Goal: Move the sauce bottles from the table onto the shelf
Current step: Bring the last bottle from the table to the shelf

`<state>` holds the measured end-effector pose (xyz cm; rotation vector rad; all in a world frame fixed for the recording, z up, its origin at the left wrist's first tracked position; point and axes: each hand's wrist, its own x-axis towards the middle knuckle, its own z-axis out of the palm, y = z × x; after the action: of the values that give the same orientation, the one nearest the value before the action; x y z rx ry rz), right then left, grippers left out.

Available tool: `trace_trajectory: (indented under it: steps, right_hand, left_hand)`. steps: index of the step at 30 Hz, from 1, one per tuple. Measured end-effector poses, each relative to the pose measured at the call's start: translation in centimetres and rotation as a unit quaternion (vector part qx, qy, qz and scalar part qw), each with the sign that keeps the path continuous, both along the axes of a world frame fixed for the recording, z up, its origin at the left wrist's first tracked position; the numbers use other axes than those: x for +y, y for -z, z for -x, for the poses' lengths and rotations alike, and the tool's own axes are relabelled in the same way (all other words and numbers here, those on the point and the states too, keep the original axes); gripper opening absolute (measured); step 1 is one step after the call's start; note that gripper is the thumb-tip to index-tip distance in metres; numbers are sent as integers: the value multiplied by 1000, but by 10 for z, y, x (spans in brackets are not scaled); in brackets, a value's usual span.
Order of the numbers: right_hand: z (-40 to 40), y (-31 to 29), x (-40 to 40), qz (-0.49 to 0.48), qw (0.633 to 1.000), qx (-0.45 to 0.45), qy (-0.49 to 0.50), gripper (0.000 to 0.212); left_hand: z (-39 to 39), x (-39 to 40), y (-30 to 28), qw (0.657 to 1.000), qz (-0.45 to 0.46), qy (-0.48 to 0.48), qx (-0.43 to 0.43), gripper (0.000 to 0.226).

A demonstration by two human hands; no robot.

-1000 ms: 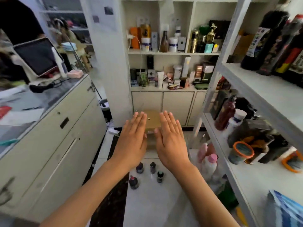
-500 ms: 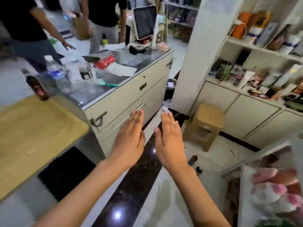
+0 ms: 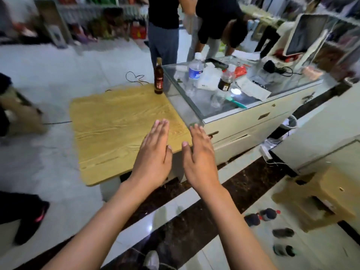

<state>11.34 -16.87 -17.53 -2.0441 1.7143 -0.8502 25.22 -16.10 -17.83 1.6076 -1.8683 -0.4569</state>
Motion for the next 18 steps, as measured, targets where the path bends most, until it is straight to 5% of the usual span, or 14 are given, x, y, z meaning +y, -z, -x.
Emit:
trace_trajectory:
  steps: [7,18]
  right_hand:
    - [-61,5,-57,-13,998,-9,-56,50]
    - [-92,48,-236,-45,992,-82,-84,50]
  left_hand:
    - [-52,-40,6,996,1,-67,54,60]
    - [-76,-175,34,994,-23,-101,-25,62]
